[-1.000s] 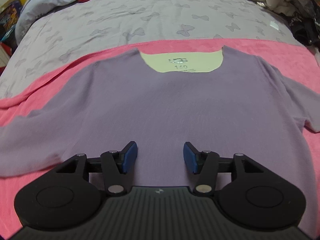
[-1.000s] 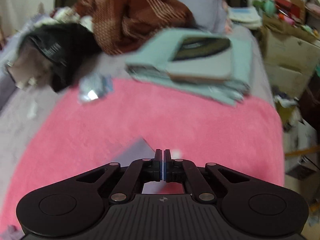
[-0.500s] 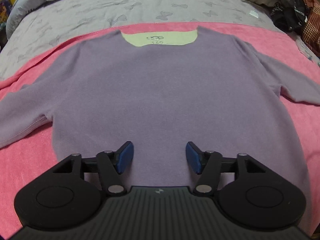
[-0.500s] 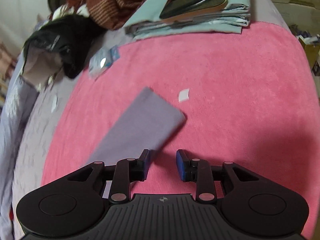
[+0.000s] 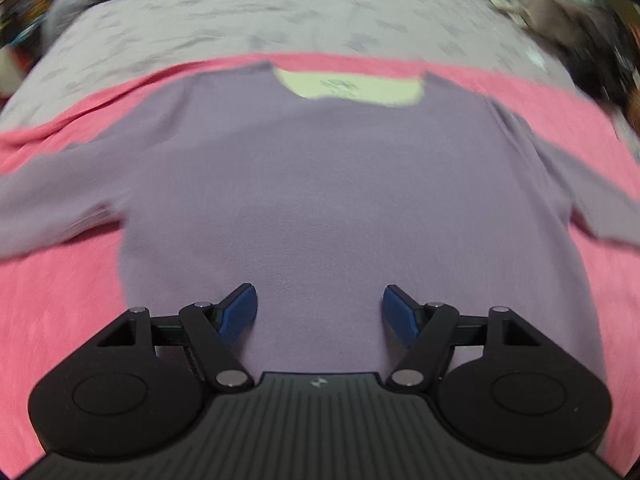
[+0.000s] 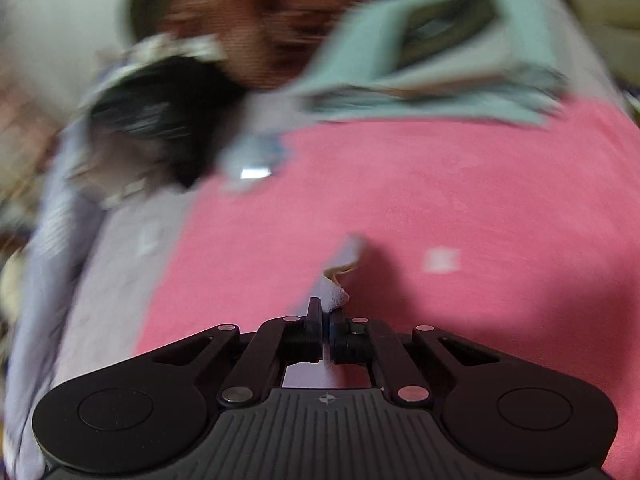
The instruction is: Fold clothes
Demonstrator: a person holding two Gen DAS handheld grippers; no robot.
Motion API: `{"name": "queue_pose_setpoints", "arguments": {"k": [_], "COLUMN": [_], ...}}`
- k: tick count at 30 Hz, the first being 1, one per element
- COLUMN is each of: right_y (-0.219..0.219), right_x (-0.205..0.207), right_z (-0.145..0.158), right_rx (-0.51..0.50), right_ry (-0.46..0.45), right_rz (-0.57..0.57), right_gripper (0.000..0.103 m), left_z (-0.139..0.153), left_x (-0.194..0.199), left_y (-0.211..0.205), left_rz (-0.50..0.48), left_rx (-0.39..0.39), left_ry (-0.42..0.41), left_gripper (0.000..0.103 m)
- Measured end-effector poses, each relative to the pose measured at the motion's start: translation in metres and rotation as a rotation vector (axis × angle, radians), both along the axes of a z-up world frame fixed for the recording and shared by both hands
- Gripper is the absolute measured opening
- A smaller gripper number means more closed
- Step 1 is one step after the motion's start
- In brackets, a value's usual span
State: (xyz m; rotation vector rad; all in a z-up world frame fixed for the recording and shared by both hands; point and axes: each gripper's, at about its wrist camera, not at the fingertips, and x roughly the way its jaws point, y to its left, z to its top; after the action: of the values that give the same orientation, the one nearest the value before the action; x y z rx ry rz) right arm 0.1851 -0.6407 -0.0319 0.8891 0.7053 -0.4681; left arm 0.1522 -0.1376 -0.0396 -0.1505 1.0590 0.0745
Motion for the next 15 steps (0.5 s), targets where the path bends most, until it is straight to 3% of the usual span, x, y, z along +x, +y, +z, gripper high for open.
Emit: {"name": "queue_pose_setpoints", "arguments": {"k": [4,9,12,14,15], "right_y": [0.085,0.264,0.372,0.424,0.439], "right_x": [0.044,0.084,0.092,0.09,0.082], "right_z": [0.048,0.062,0.033,0.004,-0.006], "right_rx": [0.019,0.159,0.137,0.078,0.032], "right_ry": [-0.15,-0.31,-0.247,-0.107,-0.056], "right_rz": [0.358,0.811,1.044,1.172,1.216], "right_gripper": [0.004,0.005,0.015,0.031,0.031], "left_z": [0.014,0.026,0.028,0.029,0.03], "left_x": [-0.025,-0.055,-0.07,-0.077,-0.081], "left_y": [0.036,0.09,0.12,0.134,0.139], "left_rz": [0.141,0.257,0.317,0.322,0.317], "left_rx": [-0.014,0.065,0.09,0.114,0.127], "left_ry": [-0.066,-0.072,-0.039,-0.027,-0.027], "left_gripper": [0.071,0.071,0.071,0.071,0.071]}}
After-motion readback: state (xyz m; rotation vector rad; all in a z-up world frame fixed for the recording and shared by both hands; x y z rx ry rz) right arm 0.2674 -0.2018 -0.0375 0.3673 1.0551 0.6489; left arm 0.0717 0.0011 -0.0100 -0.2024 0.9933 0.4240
